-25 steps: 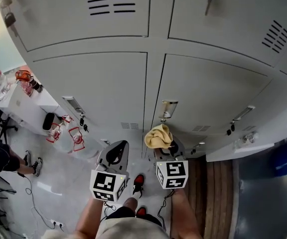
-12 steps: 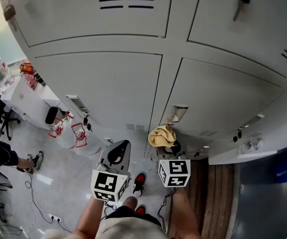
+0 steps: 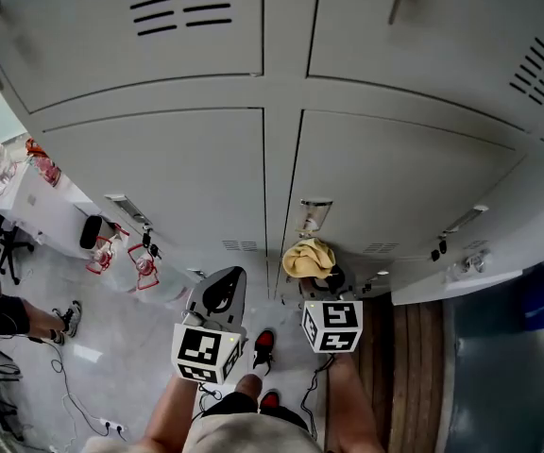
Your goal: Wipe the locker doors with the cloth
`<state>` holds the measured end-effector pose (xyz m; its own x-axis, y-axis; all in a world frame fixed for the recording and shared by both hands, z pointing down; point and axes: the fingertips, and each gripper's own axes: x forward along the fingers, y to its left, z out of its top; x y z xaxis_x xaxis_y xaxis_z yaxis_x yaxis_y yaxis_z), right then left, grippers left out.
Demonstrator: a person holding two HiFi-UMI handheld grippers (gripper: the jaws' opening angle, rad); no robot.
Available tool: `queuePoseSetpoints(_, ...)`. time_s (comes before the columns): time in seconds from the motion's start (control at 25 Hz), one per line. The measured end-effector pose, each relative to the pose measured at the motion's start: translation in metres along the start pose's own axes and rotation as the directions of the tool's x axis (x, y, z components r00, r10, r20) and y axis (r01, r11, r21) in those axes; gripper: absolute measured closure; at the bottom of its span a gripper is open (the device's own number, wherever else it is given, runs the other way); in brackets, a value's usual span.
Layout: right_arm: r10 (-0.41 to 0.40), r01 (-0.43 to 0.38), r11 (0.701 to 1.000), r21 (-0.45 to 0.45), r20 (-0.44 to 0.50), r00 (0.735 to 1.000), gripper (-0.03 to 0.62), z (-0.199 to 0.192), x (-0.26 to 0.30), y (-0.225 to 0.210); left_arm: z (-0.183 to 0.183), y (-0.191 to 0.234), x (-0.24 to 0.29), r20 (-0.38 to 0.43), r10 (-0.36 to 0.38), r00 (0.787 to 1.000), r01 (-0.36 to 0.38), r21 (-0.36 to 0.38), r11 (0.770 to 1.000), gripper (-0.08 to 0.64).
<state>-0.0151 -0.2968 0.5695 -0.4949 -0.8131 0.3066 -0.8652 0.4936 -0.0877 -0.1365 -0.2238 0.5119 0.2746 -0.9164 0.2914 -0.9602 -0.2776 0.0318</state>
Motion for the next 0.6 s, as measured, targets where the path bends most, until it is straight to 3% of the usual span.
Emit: queuePoseSetpoints(0.6, -0.165, 0.165, 0.986, 0.026, 0.0, 0.986, 0.408, -0.003, -0.028, -0.078, 0.012, -0.039, 0.032, 0.0, -0.114, 0.993, 0.114, 0.03, 0.993, 0.537)
